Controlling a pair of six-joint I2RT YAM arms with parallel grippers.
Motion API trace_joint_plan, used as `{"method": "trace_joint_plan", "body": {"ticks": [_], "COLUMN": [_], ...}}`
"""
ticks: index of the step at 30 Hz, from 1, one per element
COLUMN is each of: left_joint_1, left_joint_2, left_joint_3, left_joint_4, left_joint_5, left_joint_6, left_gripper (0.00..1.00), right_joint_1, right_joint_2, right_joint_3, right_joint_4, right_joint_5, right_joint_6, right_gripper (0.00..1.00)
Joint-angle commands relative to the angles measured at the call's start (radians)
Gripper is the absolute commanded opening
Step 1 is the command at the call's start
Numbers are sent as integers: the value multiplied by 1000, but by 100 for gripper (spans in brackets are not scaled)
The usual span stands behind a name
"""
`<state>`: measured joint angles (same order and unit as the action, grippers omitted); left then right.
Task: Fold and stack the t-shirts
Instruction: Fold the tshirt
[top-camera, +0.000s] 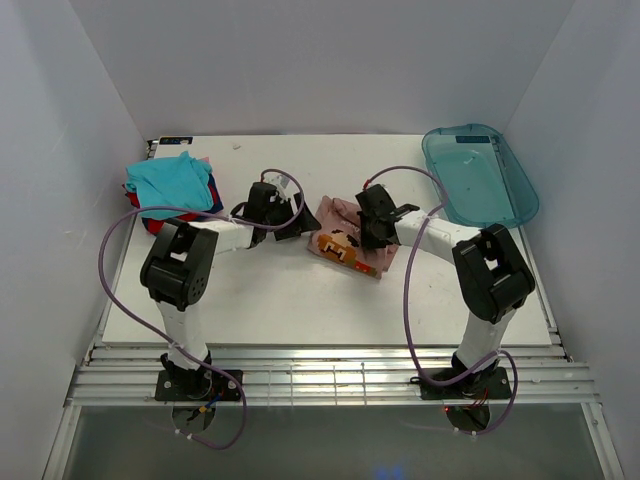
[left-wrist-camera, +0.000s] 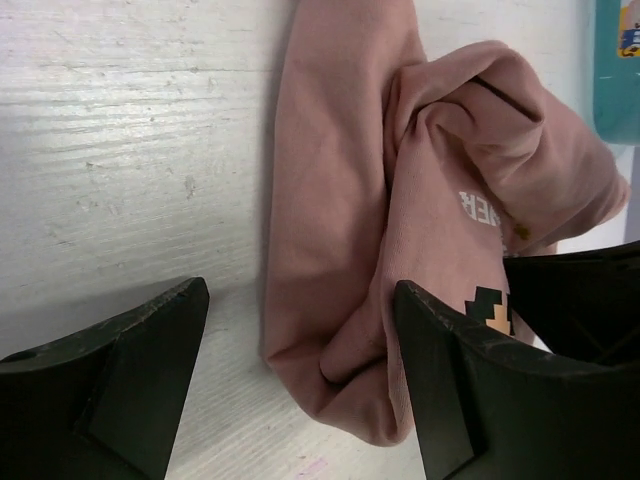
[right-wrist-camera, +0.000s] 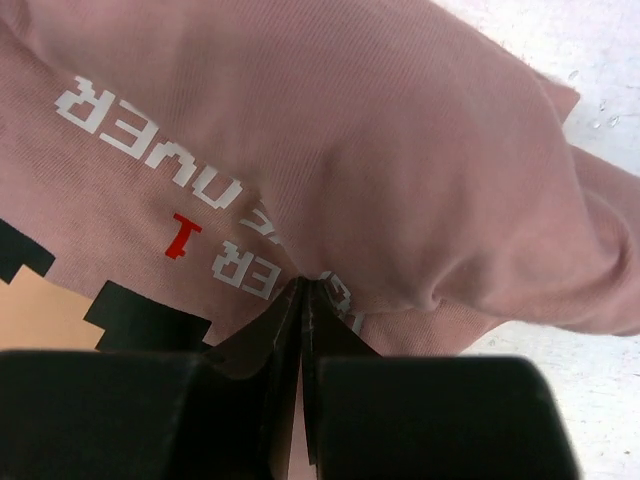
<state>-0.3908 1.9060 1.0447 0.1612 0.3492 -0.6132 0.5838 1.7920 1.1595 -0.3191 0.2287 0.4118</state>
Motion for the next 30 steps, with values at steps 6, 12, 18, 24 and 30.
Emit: {"method": "trace_joint_plan", "body": {"ticks": [6, 12, 18, 24, 30], "left_joint_1": [32, 50, 49, 32, -36], "left_joint_2": [59, 73, 180, 208, 237], "left_joint_3": [64, 15, 46, 41, 78], "left_joint_4": [52, 175, 225, 247, 247], "left_joint_5": [198, 284, 381, 364, 340], "left_joint_6": [-74, -171, -218, -212, -212], "left_gripper": [87, 88, 89, 98, 98], "right_joint_1": [8, 8, 10, 10, 13], "right_joint_2": [23, 37, 46, 53, 67], "right_joint_3": [19, 37, 52, 66, 74], "right_joint_4": [-47, -64, -66, -60, -43], "right_joint_5": [21, 41, 38, 32, 3], "right_joint_6": [4, -14, -28, -42, -50], "right_gripper": [8, 8, 8, 8, 8]}}
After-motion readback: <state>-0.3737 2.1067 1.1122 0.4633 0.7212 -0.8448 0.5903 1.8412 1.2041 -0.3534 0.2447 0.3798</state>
